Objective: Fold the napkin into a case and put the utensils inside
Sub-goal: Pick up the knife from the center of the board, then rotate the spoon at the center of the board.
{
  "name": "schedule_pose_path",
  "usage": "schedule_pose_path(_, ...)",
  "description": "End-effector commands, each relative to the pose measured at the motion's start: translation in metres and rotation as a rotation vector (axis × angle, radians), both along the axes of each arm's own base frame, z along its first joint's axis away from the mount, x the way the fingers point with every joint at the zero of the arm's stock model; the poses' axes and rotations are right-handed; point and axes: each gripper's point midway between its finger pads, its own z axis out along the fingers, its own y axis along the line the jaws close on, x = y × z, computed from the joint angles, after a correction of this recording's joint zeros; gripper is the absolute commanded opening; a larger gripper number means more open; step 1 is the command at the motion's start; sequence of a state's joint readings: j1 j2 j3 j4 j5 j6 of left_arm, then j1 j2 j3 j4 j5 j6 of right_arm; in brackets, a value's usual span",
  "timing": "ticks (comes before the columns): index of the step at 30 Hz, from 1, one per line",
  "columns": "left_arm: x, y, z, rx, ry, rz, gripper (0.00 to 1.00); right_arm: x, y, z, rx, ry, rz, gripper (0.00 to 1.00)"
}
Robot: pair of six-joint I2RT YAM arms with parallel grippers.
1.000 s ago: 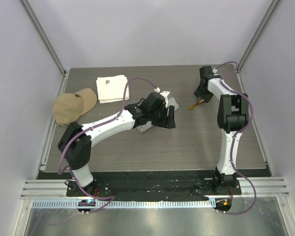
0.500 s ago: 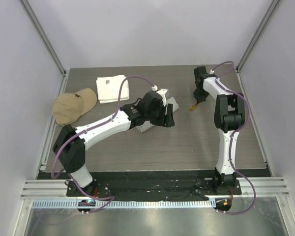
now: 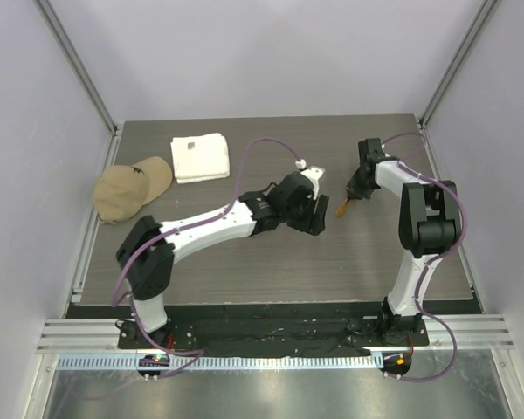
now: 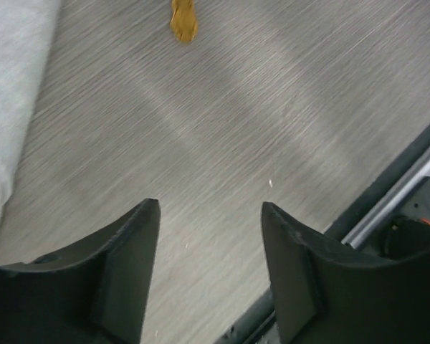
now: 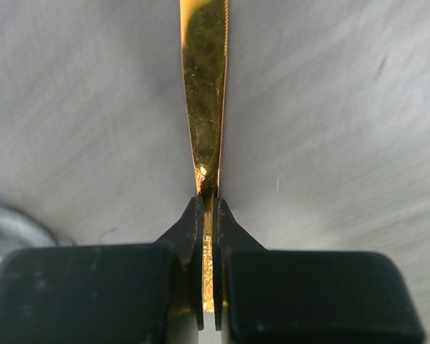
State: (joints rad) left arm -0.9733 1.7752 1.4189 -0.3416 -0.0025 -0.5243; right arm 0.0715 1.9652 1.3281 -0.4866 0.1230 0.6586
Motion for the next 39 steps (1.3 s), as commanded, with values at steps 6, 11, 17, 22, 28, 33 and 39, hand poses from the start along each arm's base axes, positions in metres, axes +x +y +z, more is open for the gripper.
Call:
schedule_pose_path(6, 0.033, -0.056, -0.042, 0.037, -0.068, -0.013, 0.52, -0.096, 0.04, -0.026, 0.239, 0.207, 0.107, 0.01)
schedule_pose_path(11, 0.044, -0.062, -0.069, 0.114, -0.053, 0.006, 0.54, -0.099, 0.038, -0.01, 0.275, 0.163, 0.103, 0.01)
schedule_pose_path(17, 0.054, -0.066, -0.084, 0.193, -0.02, 0.038, 0.57, -0.113, 0.042, 0.012, 0.332, 0.126, 0.113, 0.01)
schedule_pose_path(22, 0.046, -0.065, -0.096, 0.242, 0.056, 0.036, 0.59, -0.105, 0.048, 0.044, 0.396, 0.045, 0.124, 0.01)
schedule_pose_path(28, 0.028, -0.07, -0.105, 0.203, 0.153, 0.022, 0.56, -0.099, 0.034, 0.06, 0.354, 0.007, 0.129, 0.01)
schedule_pose_path(33, 0.028, -0.068, -0.118, 0.233, 0.182, 0.042, 0.52, -0.095, 0.019, 0.057, 0.322, -0.011, 0.154, 0.07)
schedule_pose_path(39, 0.032, -0.068, -0.128, 0.258, 0.199, 0.095, 0.58, -0.086, 0.011, 0.06, 0.282, -0.042, 0.202, 0.21)
